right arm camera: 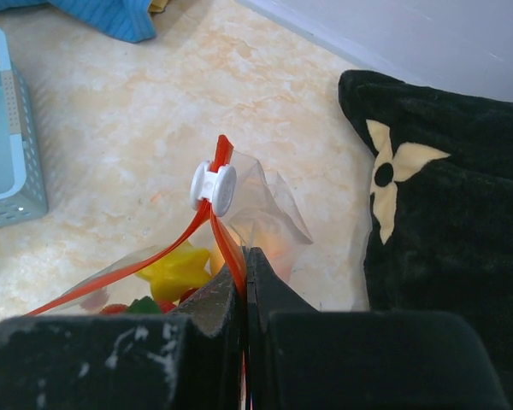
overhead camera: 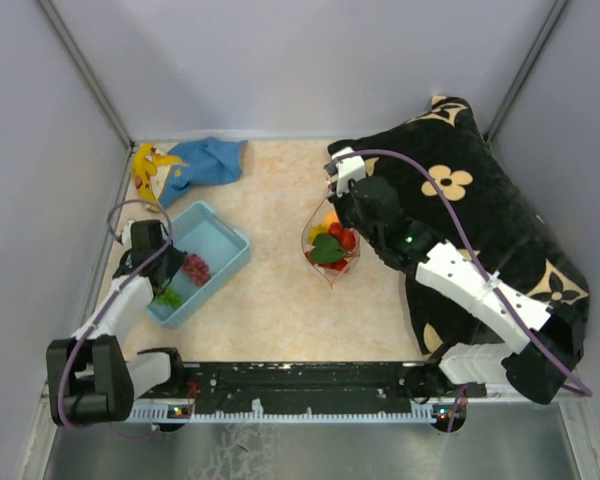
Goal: Place the food in the zip-top bag and seal the zipper
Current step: Pick up the fake fruit from the bin, then place the fake fruit in the zipper food storage bag.
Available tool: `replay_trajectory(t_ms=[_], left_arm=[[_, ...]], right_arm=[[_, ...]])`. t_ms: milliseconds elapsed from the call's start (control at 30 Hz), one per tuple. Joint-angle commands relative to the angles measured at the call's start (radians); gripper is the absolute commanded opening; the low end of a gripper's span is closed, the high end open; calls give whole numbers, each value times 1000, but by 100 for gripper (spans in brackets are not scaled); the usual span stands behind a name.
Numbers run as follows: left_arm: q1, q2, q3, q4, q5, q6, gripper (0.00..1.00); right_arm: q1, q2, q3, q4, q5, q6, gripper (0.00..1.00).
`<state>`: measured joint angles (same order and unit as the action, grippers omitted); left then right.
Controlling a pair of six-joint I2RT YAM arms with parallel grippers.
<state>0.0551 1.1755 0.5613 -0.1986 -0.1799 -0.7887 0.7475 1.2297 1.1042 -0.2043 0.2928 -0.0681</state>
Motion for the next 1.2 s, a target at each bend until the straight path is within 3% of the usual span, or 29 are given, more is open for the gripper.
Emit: replay_trajectory(t_ms=[0, 400, 900, 1033, 1167], left_arm=[[-4, -115, -20, 73, 89, 7, 0], [-18, -430, -35, 224, 325, 38, 0], [-56, -578, -22, 529, 626, -103, 0], [-132, -569, -28, 669, 653, -132, 0], [-290, -534, -5, 724, 587, -59, 0]], right_arm=[[-5, -48, 39, 32, 33, 10, 0], [-5, -34, 81, -18, 16, 71, 0], [-3, -3, 137, -83, -42, 165, 0], [-2, 38, 189, -132, -19, 170, 0], [7, 70, 215, -161, 3, 192, 0]])
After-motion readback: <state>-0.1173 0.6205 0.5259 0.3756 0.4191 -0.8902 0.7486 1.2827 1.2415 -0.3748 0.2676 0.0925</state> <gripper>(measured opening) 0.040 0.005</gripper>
